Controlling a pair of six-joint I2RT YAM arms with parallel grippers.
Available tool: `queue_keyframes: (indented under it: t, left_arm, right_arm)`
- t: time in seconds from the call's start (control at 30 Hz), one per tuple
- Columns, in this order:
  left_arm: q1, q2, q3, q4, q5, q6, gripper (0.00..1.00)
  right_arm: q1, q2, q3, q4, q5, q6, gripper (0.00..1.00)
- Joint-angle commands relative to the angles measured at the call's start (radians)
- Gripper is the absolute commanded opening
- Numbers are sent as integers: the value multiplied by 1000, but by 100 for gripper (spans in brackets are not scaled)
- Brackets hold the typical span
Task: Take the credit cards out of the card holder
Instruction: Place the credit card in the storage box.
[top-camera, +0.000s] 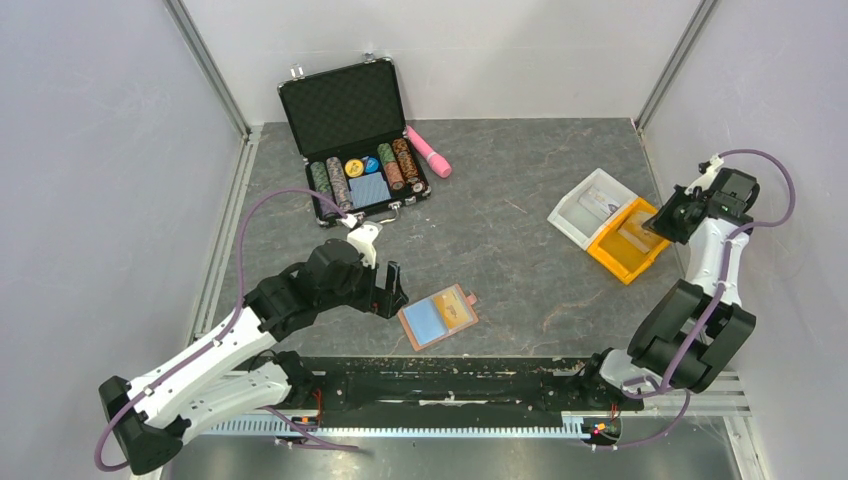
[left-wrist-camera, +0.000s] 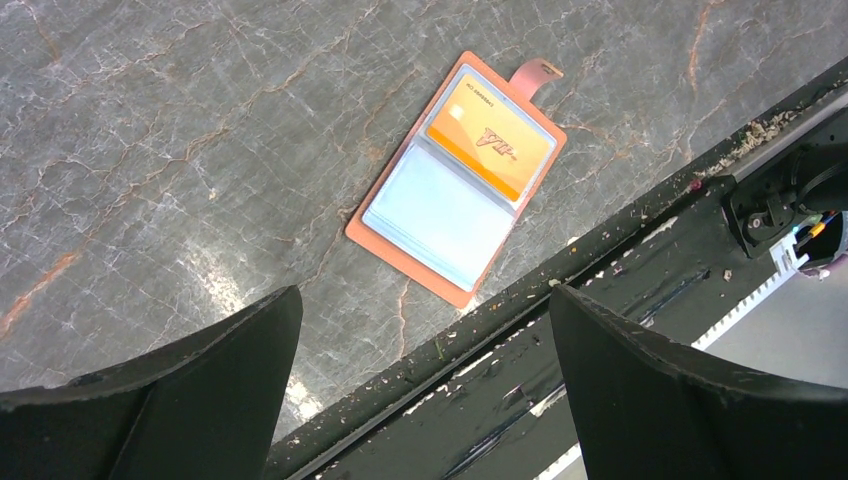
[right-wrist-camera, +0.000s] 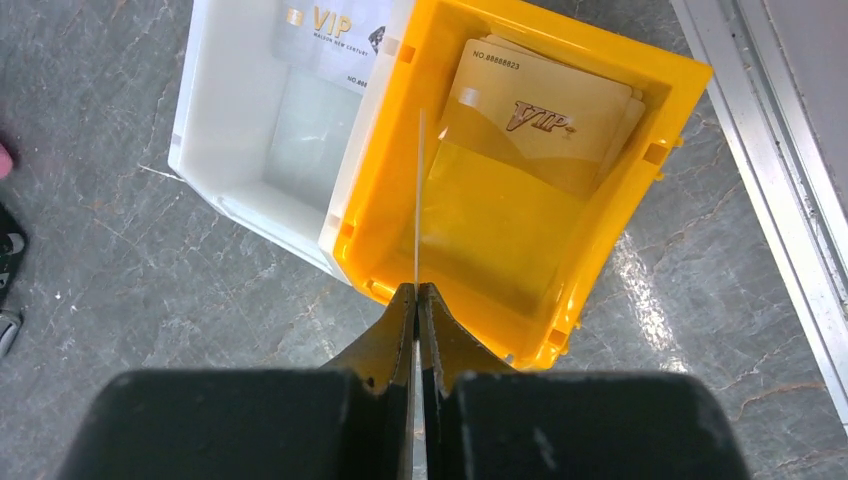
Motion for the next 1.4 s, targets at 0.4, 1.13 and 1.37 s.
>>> queue_keyframes:
  t: [0.4, 1.13, 1.37]
  left_arm:
    - [0, -15, 30, -8, -37, 55, 100]
    - [0, -52, 15, -7, -32, 44, 100]
    - [0, -53, 14, -6, -30, 43, 100]
  right_arm:
    - [-13, 39, -15, 53, -38, 19, 0]
    - [-20, 143, 32, 84, -77, 41, 0]
    - [-21, 179, 55, 105, -101, 52, 0]
